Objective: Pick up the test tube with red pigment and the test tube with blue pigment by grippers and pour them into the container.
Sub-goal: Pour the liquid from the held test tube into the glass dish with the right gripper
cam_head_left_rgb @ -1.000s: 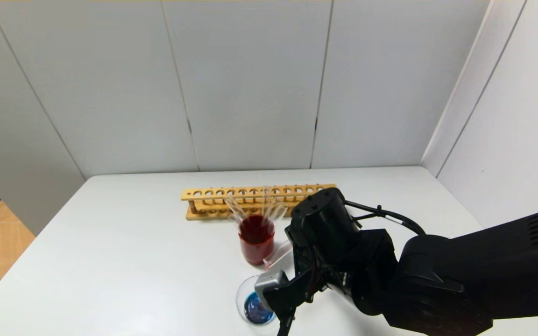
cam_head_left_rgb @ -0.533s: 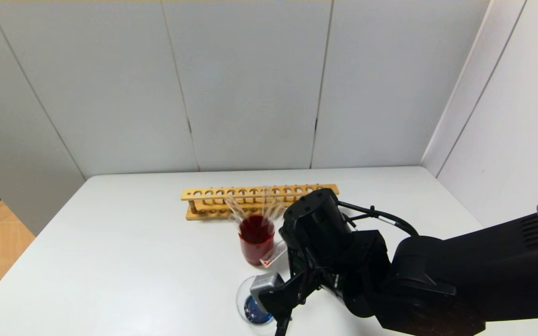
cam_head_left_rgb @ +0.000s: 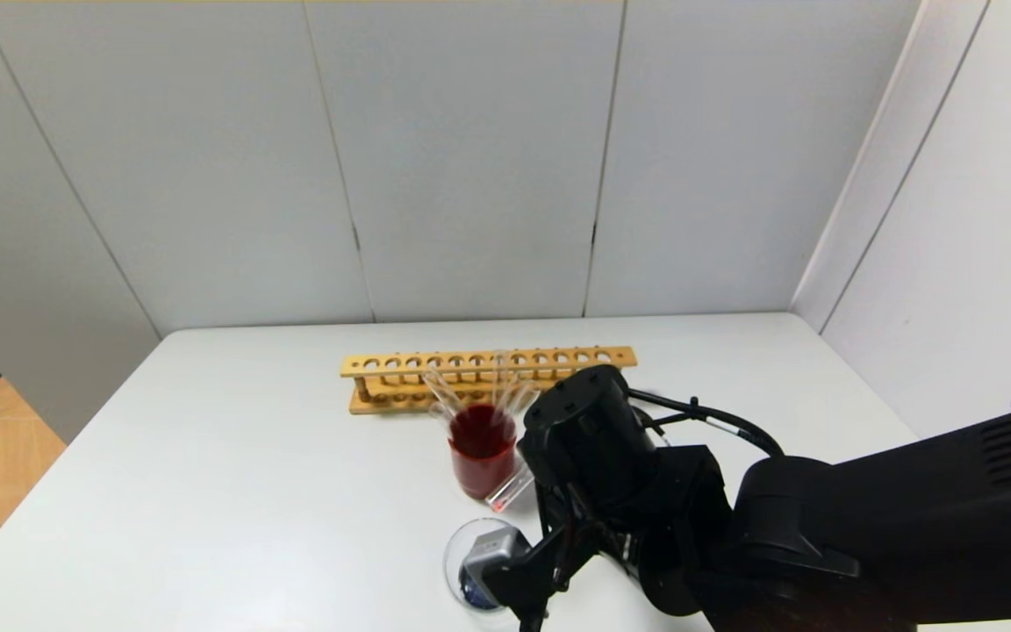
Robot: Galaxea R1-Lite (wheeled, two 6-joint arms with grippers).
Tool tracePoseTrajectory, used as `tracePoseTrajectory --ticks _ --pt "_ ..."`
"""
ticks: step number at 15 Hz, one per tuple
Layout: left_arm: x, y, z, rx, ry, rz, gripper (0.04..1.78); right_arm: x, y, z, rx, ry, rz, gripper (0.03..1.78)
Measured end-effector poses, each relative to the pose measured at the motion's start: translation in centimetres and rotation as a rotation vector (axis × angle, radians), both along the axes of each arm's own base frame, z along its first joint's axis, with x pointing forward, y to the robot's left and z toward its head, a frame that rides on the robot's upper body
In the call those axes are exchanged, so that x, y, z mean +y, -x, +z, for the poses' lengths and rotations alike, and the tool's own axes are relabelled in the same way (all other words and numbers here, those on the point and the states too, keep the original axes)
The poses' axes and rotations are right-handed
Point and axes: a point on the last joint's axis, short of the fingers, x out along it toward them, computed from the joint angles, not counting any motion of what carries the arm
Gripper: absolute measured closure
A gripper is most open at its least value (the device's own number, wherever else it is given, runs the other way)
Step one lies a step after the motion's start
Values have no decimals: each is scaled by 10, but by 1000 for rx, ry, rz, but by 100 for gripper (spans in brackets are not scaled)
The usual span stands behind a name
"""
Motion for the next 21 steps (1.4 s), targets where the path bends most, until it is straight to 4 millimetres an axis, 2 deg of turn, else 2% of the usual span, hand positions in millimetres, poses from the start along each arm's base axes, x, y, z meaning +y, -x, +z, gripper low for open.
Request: tracePoseTrajectory --ticks 11,21 --pt "0 0 0 0 0 0 7 0 3 -1 -66 134 30 149" --pt "0 0 0 0 0 0 7 5 2 4 -110 183 46 149"
